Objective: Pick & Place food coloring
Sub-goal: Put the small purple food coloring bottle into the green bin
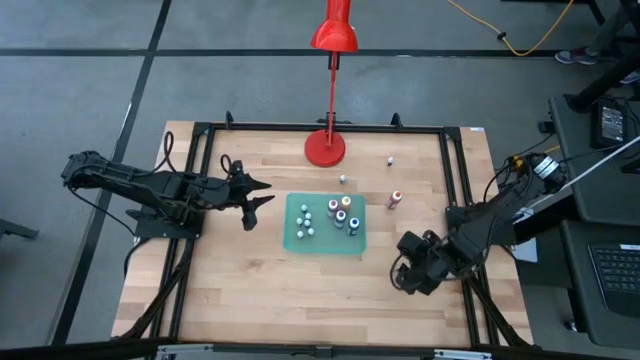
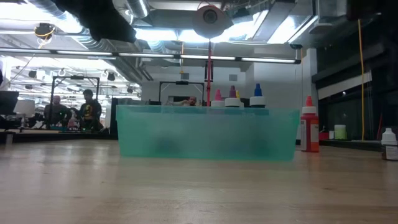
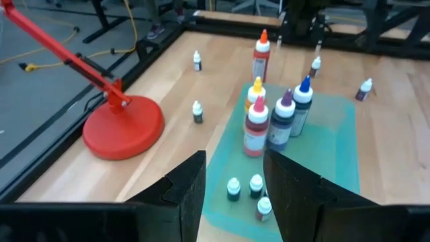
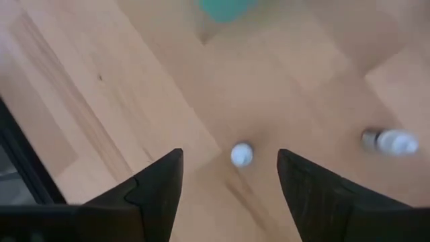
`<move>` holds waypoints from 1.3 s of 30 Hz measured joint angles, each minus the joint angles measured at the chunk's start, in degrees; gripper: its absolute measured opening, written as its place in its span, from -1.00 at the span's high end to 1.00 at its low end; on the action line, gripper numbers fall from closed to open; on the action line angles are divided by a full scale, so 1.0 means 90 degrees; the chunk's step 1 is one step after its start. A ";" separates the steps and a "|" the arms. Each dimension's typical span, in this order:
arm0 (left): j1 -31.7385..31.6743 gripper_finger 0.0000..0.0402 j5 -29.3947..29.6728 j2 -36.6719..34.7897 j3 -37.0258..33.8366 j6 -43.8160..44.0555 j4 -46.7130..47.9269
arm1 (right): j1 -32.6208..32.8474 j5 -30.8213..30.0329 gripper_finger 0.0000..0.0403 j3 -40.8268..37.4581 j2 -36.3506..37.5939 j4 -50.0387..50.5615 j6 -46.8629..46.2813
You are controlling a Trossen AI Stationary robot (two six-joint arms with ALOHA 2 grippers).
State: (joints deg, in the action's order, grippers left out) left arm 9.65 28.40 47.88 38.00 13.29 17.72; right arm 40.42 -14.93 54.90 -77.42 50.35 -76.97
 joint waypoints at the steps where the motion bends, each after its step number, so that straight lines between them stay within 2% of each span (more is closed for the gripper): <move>1: 0.0000 0.28 -0.0001 0.0000 0.0000 0.0036 0.0045 | 0.0103 -0.0023 -0.21 0.0001 -0.0068 -0.0005 -0.0173; 4: 0.0000 0.28 -0.0002 0.0000 0.0000 0.0088 0.0119 | 0.0420 -0.0078 -0.30 0.0001 -0.0273 -0.0002 -0.0809; 8: 0.0000 0.28 -0.0002 0.0000 0.0000 0.0102 0.0131 | 0.0853 -0.0177 -0.54 0.0001 -0.0581 -0.0002 -0.1471; 13: 0.0000 0.28 0.0015 0.0000 0.0000 0.0103 0.0135 | 0.1297 -0.0955 -0.71 0.0001 -0.1165 0.0002 -0.2059; 16: 0.0000 0.28 0.0017 0.0000 0.0000 0.0103 0.0133 | 0.1466 -0.1429 -0.69 0.0003 -0.1632 0.0014 -0.2428; 24: 0.0000 0.28 0.0019 0.0000 0.0000 0.0374 0.0096 | 0.1710 -0.1291 -0.61 0.0004 -0.2765 -0.0628 -0.2906; 33: 0.0000 0.28 0.0012 0.0000 0.0000 0.0443 0.0040 | 0.1718 -0.1732 -0.60 0.0033 -0.3268 -0.0545 -0.3072; 39: 0.0000 0.28 0.0044 0.0000 0.0000 0.0456 0.0026 | 0.1717 -0.2296 -0.60 0.0023 -0.3453 -0.0483 -0.3306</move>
State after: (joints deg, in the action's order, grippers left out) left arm 9.65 28.80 47.88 38.00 17.40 17.96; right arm 55.87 -35.59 55.11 -108.50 46.00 -106.72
